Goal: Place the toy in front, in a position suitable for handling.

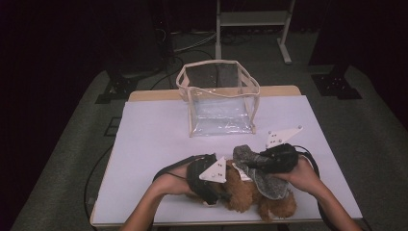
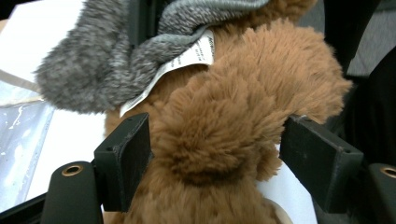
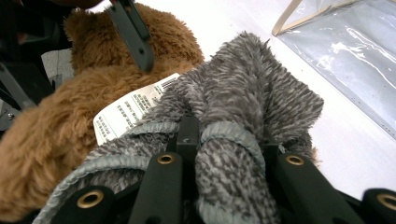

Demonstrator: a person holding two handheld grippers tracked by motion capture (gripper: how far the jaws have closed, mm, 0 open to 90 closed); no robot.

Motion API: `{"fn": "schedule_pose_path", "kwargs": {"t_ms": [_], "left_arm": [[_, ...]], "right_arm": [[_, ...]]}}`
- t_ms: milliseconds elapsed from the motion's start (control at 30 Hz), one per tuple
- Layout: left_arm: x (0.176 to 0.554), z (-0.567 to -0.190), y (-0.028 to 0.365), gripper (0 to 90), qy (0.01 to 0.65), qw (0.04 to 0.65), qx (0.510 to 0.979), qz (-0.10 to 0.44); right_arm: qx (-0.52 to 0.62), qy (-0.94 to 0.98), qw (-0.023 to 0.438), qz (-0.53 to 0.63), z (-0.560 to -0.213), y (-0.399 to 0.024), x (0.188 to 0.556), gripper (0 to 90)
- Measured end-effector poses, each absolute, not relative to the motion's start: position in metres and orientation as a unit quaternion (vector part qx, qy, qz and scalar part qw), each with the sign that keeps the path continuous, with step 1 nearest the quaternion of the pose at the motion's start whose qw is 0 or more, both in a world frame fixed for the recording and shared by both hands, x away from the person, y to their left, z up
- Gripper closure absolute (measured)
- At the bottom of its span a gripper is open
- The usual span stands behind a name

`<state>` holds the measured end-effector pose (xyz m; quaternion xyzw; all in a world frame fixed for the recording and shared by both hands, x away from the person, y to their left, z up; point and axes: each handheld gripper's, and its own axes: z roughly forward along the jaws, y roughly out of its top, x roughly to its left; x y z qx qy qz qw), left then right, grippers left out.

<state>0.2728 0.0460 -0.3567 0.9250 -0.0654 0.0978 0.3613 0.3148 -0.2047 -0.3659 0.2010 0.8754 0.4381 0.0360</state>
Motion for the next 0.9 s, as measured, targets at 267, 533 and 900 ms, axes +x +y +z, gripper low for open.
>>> {"fn": "schedule_pose_path", "kwargs": {"t_ms": [267, 533, 900], "left_arm": [[0.272, -0.362, 0.032, 35.5, -0.074, 0.352, 0.926, 0.112], [0.296, -0.348, 0.035, 66.0, -0.014, 0.389, 0.915, 0.104], [0.336, -0.333, 0.028, 71.5, 0.021, 0.422, 0.899, 0.111]], "right_arm": [[0.203, 0.872, 0.035, 0.444, -0.368, -0.206, 0.315, 71.1], [0.227, 0.864, 0.026, 0.448, -0.369, -0.215, 0.333, 70.5], [0.269, 0.847, 0.000, 0.458, -0.371, -0.234, 0.374, 69.8]]}}
